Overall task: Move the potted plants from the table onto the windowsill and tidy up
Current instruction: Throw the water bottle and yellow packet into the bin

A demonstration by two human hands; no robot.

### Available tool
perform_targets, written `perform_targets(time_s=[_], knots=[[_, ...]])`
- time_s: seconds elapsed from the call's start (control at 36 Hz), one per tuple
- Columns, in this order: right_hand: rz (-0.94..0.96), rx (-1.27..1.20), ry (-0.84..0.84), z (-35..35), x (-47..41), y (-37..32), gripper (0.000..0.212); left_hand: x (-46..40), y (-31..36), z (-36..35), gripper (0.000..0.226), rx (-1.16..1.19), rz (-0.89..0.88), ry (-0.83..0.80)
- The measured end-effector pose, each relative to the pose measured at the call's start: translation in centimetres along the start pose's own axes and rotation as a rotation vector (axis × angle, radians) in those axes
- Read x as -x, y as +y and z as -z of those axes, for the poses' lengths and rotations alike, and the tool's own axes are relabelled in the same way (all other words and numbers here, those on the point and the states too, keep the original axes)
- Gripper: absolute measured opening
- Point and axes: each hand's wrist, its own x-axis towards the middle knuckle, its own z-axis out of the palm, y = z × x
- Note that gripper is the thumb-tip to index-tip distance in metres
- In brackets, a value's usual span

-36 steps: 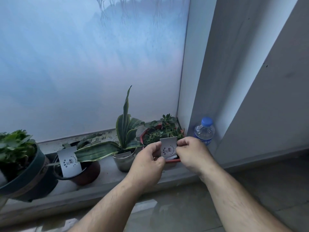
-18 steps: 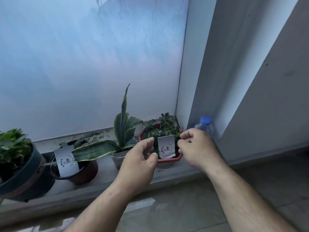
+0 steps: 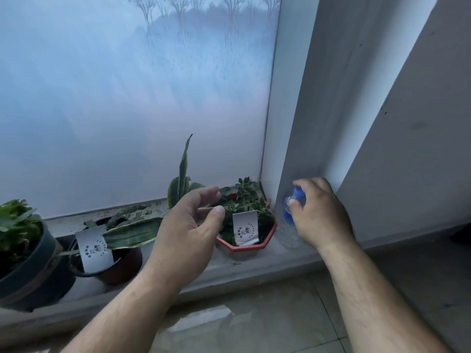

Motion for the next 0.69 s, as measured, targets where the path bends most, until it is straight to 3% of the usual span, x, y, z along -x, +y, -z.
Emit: perform_targets(time_s=[0.14,0.39,0.69], knots=[[-0.021,0.034,-0.105,0.9,0.3,-0.3,0.030,1.0,-0.6,0.7,0.030,0.045,0.037,0.035],[0.228,-0.032,-0.064,8.2,2.9,-7.8,0.010,2.4,-1.0,4.6,0.025,0.148,0.086,0.113],[0.470,-0.327,-0.562,3.0,8.3,-18.1,0.020,5.8,-3.3,12.5,0.029,0.103,0.108,0.309]])
